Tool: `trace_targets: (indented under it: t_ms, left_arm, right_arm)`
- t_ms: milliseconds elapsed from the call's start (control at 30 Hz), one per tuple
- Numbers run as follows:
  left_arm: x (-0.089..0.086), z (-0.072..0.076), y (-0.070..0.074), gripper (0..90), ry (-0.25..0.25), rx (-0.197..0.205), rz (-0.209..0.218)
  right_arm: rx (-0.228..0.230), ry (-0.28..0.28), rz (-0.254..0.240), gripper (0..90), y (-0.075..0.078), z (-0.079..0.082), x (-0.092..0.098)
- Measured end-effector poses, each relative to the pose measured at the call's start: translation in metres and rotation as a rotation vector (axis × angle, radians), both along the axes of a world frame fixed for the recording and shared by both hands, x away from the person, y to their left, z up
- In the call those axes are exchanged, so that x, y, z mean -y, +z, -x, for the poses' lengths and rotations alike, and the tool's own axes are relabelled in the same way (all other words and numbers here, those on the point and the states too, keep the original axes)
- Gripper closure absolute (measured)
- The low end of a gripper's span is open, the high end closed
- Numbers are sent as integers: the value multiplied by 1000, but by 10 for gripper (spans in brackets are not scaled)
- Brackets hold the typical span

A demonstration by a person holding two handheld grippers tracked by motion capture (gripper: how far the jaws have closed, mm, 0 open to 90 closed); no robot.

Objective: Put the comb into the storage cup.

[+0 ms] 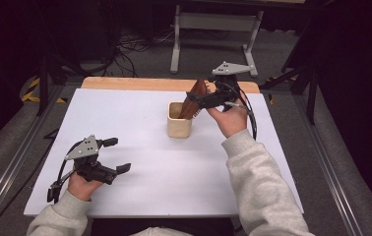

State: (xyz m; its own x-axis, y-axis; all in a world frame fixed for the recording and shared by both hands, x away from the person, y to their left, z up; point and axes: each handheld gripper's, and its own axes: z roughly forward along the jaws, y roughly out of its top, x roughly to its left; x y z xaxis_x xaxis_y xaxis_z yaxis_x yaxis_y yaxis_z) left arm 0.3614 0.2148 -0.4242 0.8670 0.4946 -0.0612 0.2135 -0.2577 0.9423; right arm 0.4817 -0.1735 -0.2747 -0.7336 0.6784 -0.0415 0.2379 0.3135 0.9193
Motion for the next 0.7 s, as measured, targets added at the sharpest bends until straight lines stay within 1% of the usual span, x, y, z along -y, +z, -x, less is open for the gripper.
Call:
trace_targets:
  t_ms: [67,100,133,200,333,467,500,533,700]
  left_arm:
    - [0,0,0,0,0,0,1]
    - [-1,0,0,0,0,0,3]
    - [-1,0,0,0,0,0,3]
    - [-1,0,1,0,2,1,2]
    - [-3,0,2,0,5,1,5]
    - [-5,0,2,0,13,2,10]
    - [-5,0,3,0,13,4,7]
    - [-6,0,3,0,14,5,9]
    - [-8,0,4,0,24,4,6]
  right_arm:
    - [29,7,1,0,4,6,2]
    - [50,11,-2,0,8,13,5]
    - [50,11,-2,0,8,13,5]
    - [69,23,-6,0,11,20,9]
    - [100,47,-8,0,10,34,15]
    - [114,67,-19,0,8,47,24]
    - [121,69,-27,0,7,54,29]
    - [121,69,-27,0,7,54,29]
    - [135,70,-35,0,-1,72,43]
